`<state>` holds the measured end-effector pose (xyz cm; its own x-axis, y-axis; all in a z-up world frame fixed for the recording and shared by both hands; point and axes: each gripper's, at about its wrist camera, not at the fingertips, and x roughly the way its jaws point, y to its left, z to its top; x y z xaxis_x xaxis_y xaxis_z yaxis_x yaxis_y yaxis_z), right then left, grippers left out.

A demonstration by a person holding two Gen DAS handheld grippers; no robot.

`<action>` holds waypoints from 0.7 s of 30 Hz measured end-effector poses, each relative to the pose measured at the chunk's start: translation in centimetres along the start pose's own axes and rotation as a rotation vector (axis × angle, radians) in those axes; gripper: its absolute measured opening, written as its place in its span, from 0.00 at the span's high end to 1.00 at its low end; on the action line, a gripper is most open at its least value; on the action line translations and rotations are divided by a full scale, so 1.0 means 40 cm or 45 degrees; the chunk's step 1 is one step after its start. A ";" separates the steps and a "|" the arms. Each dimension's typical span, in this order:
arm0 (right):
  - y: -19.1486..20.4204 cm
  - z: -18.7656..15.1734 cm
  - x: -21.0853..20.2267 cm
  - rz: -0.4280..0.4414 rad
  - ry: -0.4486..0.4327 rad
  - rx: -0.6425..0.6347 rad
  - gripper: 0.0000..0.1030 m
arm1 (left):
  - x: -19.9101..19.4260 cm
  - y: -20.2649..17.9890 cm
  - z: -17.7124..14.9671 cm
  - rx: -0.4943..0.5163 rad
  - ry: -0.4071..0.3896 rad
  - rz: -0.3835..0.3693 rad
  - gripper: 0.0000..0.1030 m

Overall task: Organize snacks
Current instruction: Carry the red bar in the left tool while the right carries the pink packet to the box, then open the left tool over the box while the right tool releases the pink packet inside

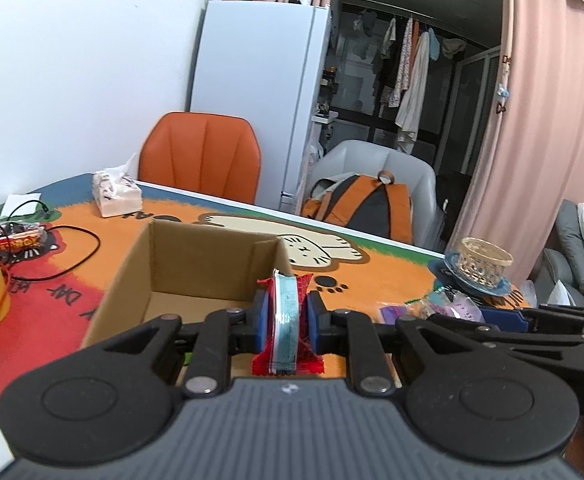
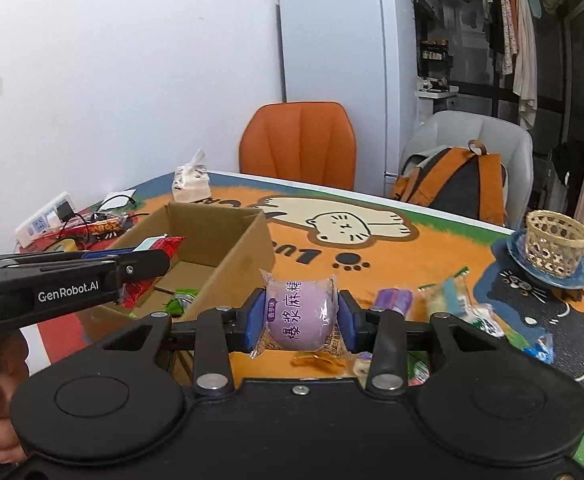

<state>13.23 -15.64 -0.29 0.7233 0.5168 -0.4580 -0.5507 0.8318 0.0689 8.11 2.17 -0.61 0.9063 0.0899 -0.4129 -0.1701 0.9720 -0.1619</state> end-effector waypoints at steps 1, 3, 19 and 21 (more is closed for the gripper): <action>0.003 0.003 0.003 0.003 -0.002 -0.001 0.62 | 0.002 0.007 0.004 -0.003 -0.001 0.007 0.82; 0.010 0.009 0.010 0.007 -0.004 -0.002 0.62 | 0.006 0.022 0.011 -0.009 -0.002 0.015 0.82; 0.063 0.069 0.071 0.072 -0.021 -0.034 0.62 | 0.062 0.125 0.057 -0.073 0.013 0.092 0.82; 0.070 0.078 0.077 0.078 -0.023 -0.042 0.62 | 0.069 0.134 0.063 -0.083 0.019 0.095 0.82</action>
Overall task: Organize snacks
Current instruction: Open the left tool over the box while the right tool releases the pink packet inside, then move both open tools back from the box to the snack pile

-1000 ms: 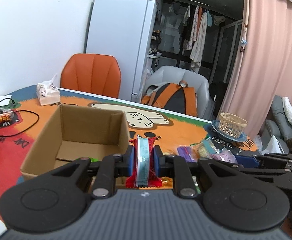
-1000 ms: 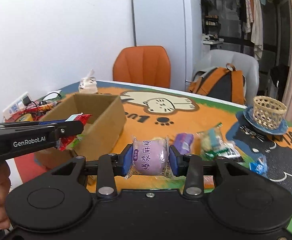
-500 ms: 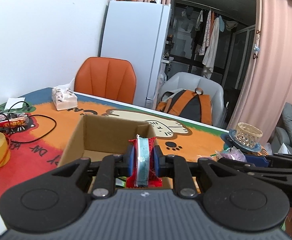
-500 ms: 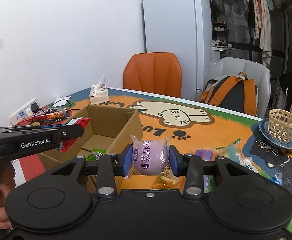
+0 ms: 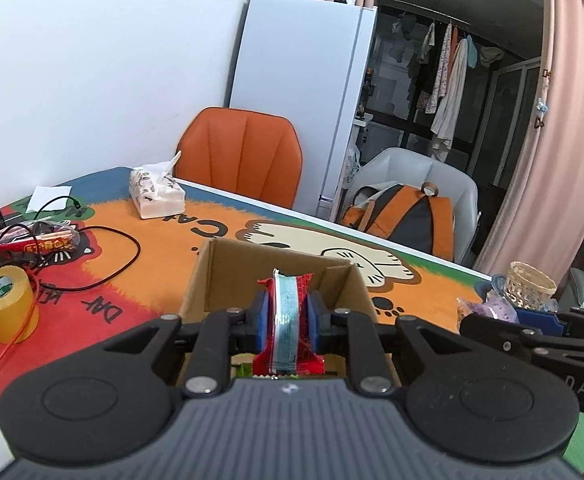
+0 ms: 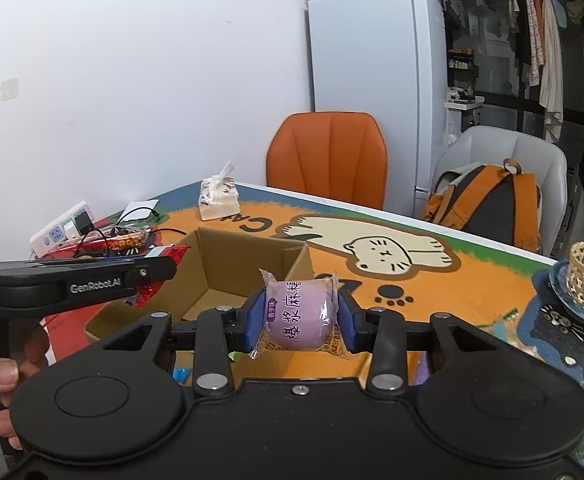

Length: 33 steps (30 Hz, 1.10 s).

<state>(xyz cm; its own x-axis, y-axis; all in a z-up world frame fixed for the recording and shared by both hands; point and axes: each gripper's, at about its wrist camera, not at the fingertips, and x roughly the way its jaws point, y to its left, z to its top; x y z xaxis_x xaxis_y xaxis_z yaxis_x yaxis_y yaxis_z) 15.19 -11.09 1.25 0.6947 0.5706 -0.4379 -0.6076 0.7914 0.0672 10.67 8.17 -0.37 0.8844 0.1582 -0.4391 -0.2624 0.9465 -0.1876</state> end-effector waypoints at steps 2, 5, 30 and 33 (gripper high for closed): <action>0.004 0.009 0.007 0.006 0.002 -0.002 0.62 | 0.008 0.006 0.006 -0.006 0.008 -0.006 0.82; 0.009 0.027 0.020 0.028 0.000 0.006 0.62 | 0.022 0.016 0.015 -0.021 0.012 -0.008 0.82; 0.030 0.023 0.050 0.133 0.022 0.104 0.49 | -0.038 0.073 -0.021 -0.101 0.039 0.087 0.36; 0.014 0.005 0.030 0.111 0.031 0.118 0.47 | -0.043 0.059 -0.028 -0.089 0.043 0.093 0.27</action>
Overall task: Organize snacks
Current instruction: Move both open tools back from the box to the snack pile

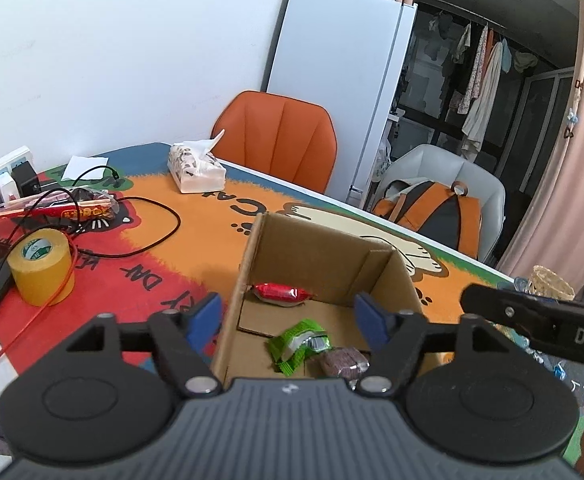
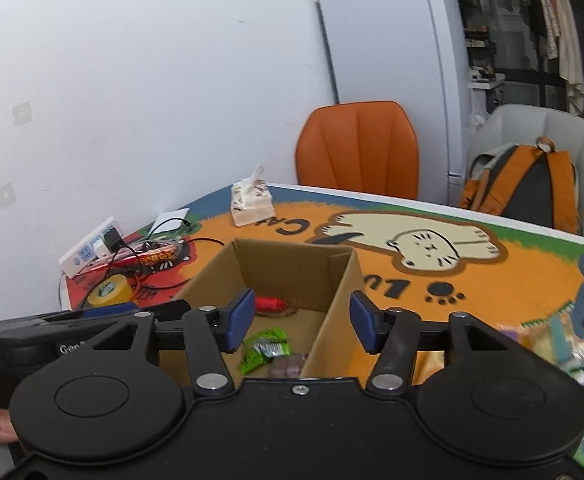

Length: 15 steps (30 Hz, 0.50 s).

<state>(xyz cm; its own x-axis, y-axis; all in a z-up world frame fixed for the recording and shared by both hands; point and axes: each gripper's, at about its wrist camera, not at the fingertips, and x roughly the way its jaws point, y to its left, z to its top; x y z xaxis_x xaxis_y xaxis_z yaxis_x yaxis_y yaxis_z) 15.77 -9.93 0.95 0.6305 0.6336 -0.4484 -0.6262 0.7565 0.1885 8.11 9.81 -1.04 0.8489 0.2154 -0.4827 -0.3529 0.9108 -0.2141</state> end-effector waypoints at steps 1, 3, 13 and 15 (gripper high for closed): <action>-0.005 -0.005 -0.006 -0.005 0.003 0.002 0.47 | -0.004 -0.005 -0.003 0.003 -0.005 -0.003 0.24; -0.015 -0.015 -0.019 -0.012 0.013 0.011 0.46 | -0.012 -0.018 -0.010 0.010 -0.008 -0.010 0.20; -0.093 -0.063 -0.105 -0.089 -0.008 0.080 0.14 | -0.040 -0.078 -0.041 0.054 0.019 -0.072 0.12; -0.106 -0.072 -0.123 -0.102 -0.016 0.094 0.10 | -0.044 -0.090 -0.046 0.061 0.021 -0.095 0.10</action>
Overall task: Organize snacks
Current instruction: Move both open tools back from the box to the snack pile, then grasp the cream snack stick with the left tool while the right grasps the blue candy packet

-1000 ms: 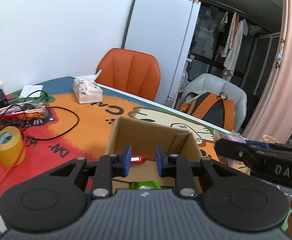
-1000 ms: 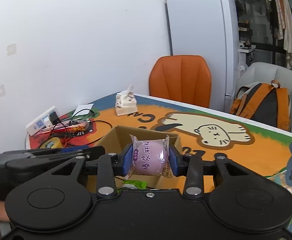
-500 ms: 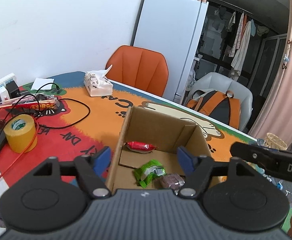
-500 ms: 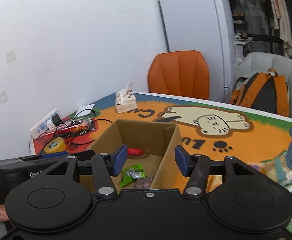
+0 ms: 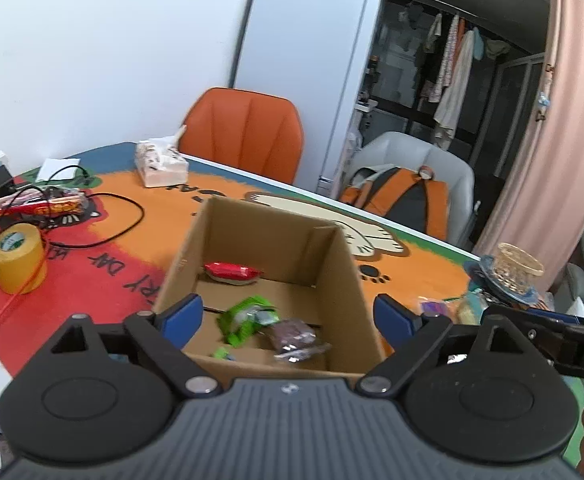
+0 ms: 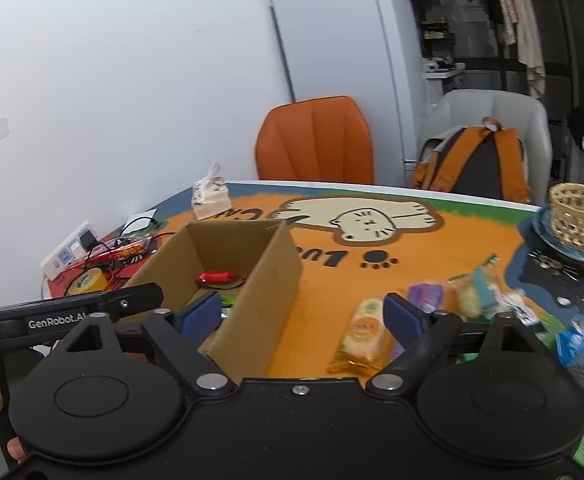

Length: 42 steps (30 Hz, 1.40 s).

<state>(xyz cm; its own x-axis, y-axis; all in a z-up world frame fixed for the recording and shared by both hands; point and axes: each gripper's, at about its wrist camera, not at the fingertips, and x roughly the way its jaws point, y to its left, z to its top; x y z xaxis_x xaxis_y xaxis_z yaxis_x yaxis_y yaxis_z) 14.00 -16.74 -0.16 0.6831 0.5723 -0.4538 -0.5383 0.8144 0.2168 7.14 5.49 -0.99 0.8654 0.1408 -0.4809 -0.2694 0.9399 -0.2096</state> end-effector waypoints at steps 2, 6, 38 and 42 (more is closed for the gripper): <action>-0.016 -0.009 -0.020 -0.015 -0.012 0.013 0.02 | -0.003 -0.014 -0.006 0.012 0.001 -0.014 0.08; -0.044 -0.017 -0.050 -0.046 -0.025 0.032 0.00 | -0.007 -0.045 -0.018 0.030 0.018 -0.042 0.07; -0.259 -0.097 -0.158 -0.267 -0.060 0.121 0.06 | 0.031 -0.277 -0.105 0.134 0.055 -0.290 0.14; -0.289 -0.103 -0.150 -0.282 -0.049 0.142 0.08 | 0.053 -0.299 -0.118 0.144 0.065 -0.286 0.17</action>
<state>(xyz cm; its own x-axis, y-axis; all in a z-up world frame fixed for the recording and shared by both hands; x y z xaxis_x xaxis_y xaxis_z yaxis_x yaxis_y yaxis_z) 14.07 -30.00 -3.51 0.7979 0.3802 -0.4679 -0.3170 0.9247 0.2108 10.22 -6.93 -3.52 0.8749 -0.0886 -0.4762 -0.0216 0.9750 -0.2211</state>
